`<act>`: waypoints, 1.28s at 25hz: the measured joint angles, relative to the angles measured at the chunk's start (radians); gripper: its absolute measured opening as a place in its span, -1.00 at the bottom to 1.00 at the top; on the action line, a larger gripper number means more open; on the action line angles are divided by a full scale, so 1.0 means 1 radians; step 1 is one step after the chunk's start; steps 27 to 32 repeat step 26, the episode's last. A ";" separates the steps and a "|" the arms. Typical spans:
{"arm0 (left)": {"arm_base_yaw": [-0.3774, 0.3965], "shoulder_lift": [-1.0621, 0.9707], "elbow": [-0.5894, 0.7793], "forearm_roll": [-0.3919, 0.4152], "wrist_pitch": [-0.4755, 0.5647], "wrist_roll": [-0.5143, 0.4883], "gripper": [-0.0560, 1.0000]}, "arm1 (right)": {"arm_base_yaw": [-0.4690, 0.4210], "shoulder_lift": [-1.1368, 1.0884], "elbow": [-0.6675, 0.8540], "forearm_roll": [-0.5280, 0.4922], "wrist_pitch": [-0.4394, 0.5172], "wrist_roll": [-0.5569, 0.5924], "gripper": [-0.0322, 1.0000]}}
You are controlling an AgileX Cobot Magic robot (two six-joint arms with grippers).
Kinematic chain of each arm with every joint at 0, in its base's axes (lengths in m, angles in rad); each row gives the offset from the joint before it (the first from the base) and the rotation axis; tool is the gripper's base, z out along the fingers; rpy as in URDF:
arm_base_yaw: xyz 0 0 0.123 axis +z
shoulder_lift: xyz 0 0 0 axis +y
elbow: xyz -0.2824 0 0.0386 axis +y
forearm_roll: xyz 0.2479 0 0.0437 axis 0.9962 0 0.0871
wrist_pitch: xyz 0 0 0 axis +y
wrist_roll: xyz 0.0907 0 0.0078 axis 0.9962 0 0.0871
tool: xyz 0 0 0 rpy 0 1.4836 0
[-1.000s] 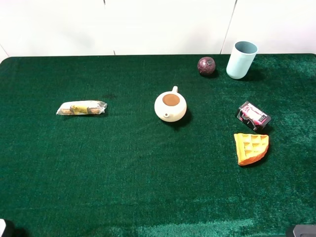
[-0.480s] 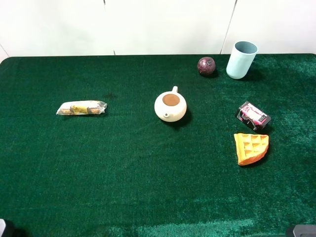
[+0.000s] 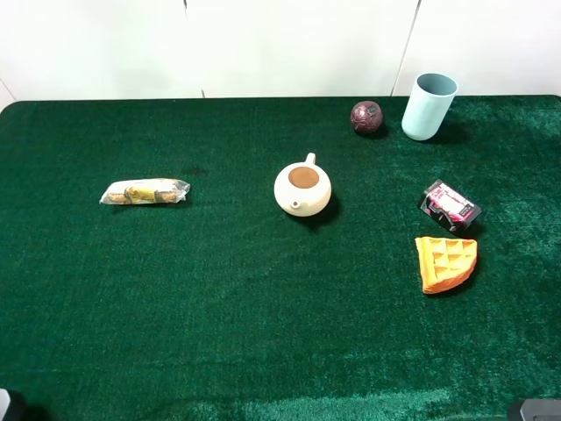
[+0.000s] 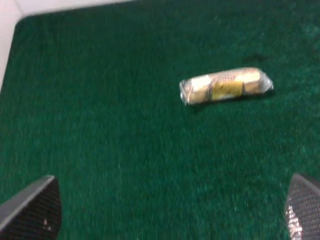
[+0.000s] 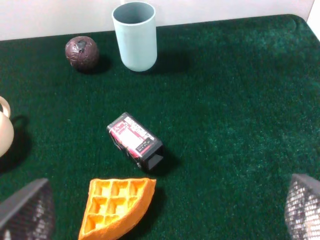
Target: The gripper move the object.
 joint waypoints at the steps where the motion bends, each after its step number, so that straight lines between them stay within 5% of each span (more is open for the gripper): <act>1: 0.005 0.000 0.002 0.000 0.000 0.000 0.82 | 0.000 0.000 0.000 0.000 0.000 0.000 0.40; 32: 0.008 0.000 0.004 0.000 0.000 0.000 0.82 | 0.000 0.000 0.000 0.000 0.000 0.000 0.40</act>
